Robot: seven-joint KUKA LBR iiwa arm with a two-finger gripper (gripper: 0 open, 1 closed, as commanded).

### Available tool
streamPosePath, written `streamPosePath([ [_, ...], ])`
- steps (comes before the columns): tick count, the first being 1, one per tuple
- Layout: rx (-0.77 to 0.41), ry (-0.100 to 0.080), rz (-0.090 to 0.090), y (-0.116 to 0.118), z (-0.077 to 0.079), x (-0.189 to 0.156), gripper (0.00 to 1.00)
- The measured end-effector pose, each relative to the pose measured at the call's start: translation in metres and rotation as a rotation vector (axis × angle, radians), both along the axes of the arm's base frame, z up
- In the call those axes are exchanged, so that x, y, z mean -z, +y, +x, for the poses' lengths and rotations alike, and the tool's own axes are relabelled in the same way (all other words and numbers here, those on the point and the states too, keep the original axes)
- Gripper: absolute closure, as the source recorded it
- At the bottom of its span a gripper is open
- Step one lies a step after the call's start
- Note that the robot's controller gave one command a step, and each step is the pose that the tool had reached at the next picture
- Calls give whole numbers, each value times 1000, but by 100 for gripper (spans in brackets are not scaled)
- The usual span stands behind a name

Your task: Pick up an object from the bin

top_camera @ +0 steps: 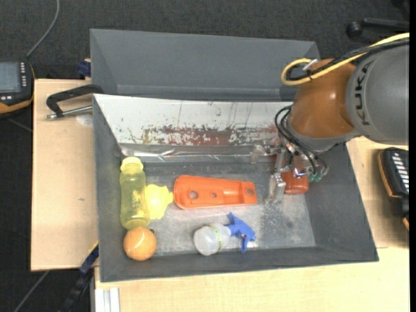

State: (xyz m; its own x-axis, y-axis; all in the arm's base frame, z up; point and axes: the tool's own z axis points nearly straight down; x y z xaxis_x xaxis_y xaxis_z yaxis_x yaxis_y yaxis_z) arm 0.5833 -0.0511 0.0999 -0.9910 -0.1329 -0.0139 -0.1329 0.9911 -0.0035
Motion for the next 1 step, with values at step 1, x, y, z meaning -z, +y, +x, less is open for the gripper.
streamPosePath([
  [1, -77, 6, 3, 41, 16, 21, 0],
])
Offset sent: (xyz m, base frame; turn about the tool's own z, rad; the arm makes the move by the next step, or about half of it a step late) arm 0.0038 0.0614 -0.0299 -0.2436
